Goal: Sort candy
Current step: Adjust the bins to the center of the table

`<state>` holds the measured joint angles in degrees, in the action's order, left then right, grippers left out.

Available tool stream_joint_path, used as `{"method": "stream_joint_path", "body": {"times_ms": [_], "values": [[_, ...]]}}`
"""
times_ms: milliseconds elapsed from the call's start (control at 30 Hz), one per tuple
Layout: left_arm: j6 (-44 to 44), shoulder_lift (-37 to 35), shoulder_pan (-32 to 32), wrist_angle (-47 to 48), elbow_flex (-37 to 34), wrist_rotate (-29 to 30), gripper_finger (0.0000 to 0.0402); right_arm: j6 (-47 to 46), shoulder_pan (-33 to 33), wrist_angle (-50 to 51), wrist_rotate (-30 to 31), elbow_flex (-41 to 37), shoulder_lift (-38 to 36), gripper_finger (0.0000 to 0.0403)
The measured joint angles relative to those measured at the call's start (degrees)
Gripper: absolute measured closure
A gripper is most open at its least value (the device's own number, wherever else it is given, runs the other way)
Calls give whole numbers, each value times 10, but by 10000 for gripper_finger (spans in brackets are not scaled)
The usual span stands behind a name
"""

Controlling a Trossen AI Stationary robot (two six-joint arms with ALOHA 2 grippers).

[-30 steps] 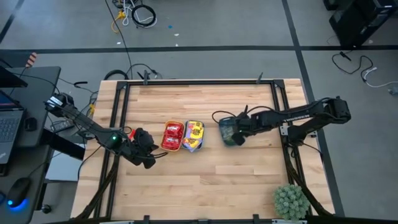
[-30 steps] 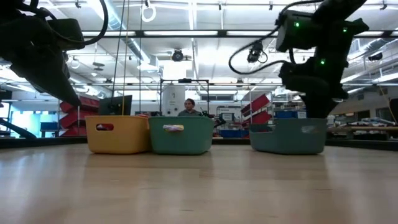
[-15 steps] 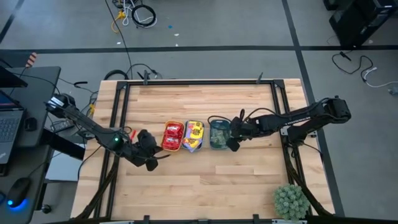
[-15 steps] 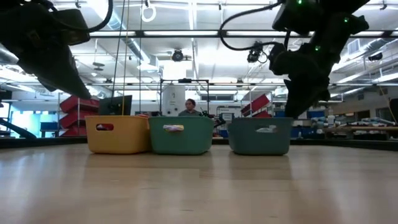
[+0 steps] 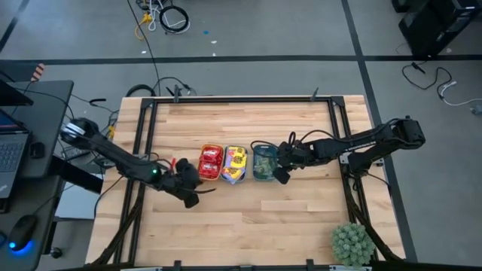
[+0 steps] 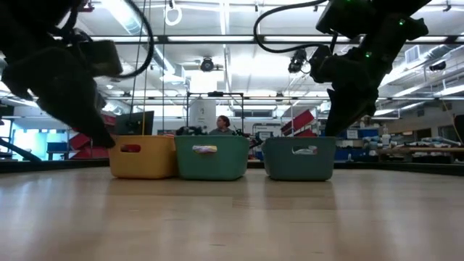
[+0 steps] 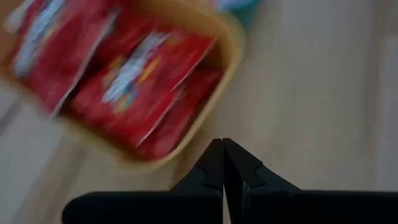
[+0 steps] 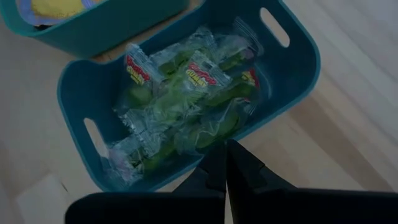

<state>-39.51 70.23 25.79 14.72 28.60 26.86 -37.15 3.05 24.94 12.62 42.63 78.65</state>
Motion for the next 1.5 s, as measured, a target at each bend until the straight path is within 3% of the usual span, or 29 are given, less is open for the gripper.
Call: {"method": "stream_joint_path", "body": {"times_ms": [100, 600, 767, 900, 1067, 1333, 1500], "values": [[36, 20, -11, -54, 2, -11, 401, 12, 0, 0, 1, 0, 0, 403], [109, 53, -85, -116, 1, -13, 401, 32, -2, -18, 2, 0, 0, 403], [131, 46, -79, -152, 1, -60, 401, 51, -2, -32, 2, 0, 0, 403], [169, 41, -67, -257, 1, -114, 401, 66, -3, -33, 4, 0, 0, 403], [203, 86, -81, -324, 5, -130, 401, 74, -5, -37, 4, 0, 0, 403], [314, 218, -90, -311, 123, -141, 401, 72, -3, -44, -2, 0, 0, 403], [347, 285, -100, -244, 194, -100, 401, 69, -2, -49, -4, 0, 0, 403]]}}
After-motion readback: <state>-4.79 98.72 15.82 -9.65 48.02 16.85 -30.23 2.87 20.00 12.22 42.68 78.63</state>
